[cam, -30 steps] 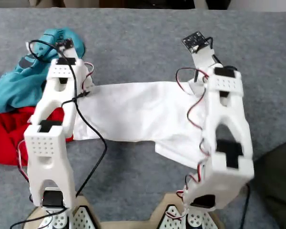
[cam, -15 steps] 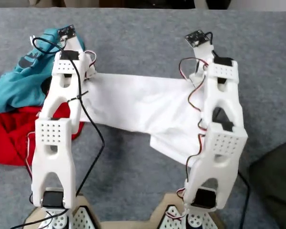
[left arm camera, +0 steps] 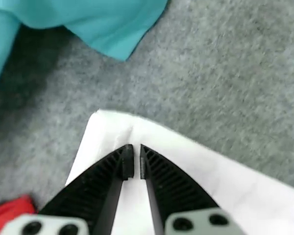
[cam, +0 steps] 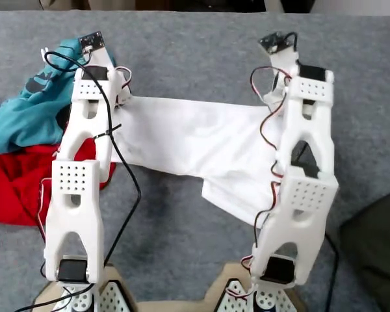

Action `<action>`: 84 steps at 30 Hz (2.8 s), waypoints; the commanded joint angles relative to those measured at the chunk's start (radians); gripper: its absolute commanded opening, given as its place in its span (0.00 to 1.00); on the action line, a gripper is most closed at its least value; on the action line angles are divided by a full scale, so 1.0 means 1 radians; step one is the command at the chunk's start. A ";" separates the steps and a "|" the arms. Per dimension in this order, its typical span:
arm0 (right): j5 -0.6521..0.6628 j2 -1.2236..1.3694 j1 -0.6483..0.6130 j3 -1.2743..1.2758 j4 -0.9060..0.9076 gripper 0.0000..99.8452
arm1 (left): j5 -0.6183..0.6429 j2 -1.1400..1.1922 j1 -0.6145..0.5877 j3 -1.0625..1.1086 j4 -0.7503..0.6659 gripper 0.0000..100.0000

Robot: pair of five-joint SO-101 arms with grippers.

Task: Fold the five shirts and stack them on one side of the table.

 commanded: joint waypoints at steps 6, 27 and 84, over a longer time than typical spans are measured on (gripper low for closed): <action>0.035 -0.423 -0.027 0.432 -0.052 0.00 | -0.069 -0.016 0.025 -0.245 0.218 0.04; 0.138 -0.734 -0.266 1.211 -0.338 0.01 | -0.069 0.027 -0.124 -0.089 0.049 0.04; -0.046 0.120 0.048 0.015 -0.132 0.01 | -0.011 0.185 -0.021 -0.270 -0.014 0.04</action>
